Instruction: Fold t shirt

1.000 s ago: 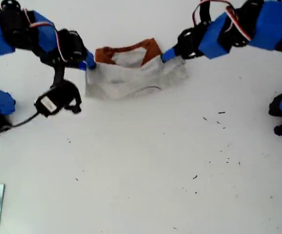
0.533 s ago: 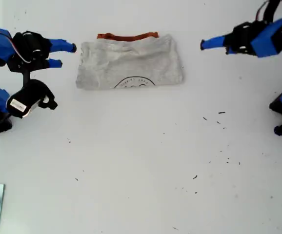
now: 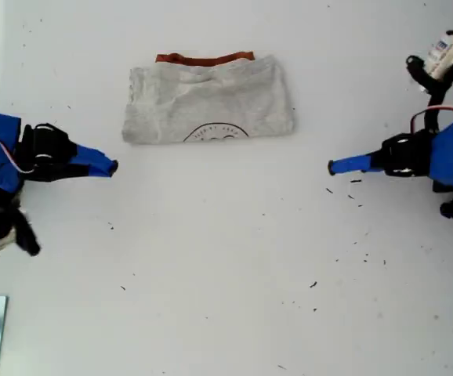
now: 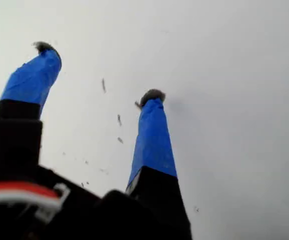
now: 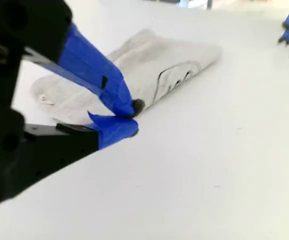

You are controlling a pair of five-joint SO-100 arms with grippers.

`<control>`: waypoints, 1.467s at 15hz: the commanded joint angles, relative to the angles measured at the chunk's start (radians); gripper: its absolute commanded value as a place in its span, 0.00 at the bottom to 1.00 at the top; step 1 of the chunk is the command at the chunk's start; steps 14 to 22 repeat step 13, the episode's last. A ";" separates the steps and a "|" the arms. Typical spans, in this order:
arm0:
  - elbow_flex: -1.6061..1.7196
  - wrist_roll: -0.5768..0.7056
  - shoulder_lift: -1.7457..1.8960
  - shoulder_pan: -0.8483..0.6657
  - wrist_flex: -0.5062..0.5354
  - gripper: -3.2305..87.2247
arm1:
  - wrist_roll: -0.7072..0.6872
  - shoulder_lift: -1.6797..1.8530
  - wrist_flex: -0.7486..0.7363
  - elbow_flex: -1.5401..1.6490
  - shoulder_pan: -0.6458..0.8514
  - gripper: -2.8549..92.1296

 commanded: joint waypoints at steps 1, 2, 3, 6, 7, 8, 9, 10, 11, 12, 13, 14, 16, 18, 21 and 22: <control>0.026 -0.003 0.067 0.025 0.074 0.03 | 0.048 0.012 0.000 0.061 -0.037 0.33; 0.026 0.003 0.074 0.025 0.075 0.03 | 0.023 0.028 -0.002 0.063 -0.026 0.32; 0.026 0.005 0.091 0.041 0.077 0.10 | 0.006 0.029 -0.003 0.063 -0.025 0.32; 0.026 0.005 0.091 0.089 0.077 0.19 | -0.465 0.029 -0.003 0.063 -0.009 0.32; 0.026 0.005 0.091 0.097 0.077 0.20 | -0.514 0.032 0.002 0.060 -0.008 0.30; 0.026 0.006 0.091 0.097 0.077 0.20 | -0.512 0.032 0.002 0.060 -0.008 0.29; 0.026 0.006 0.091 0.097 0.077 0.20 | -0.512 0.032 0.002 0.060 -0.008 0.28; 0.026 0.006 0.091 0.097 0.077 0.20 | -0.512 0.032 0.002 0.060 -0.008 0.27; 0.026 0.006 0.091 0.097 0.077 0.20 | -0.512 0.032 0.002 0.060 -0.008 0.26; 0.026 0.006 0.091 0.097 0.077 0.20 | -0.512 0.032 0.002 0.060 -0.008 0.26; 0.026 0.006 0.091 0.097 0.077 0.20 | -0.512 0.032 0.002 0.060 -0.008 0.26; 0.026 0.006 0.091 0.097 0.077 0.20 | -0.512 0.032 0.002 0.060 -0.008 0.26; 0.026 0.006 0.091 0.097 0.077 0.20 | -0.512 0.032 0.002 0.060 -0.008 0.26; 0.026 0.006 0.091 0.097 0.077 0.20 | -0.512 0.032 0.002 0.060 -0.008 0.26; 0.026 0.006 0.091 0.097 0.077 0.20 | -0.512 0.032 0.002 0.060 -0.008 0.26; 0.026 0.006 0.091 0.097 0.077 0.20 | -0.512 0.032 0.002 0.060 -0.008 0.26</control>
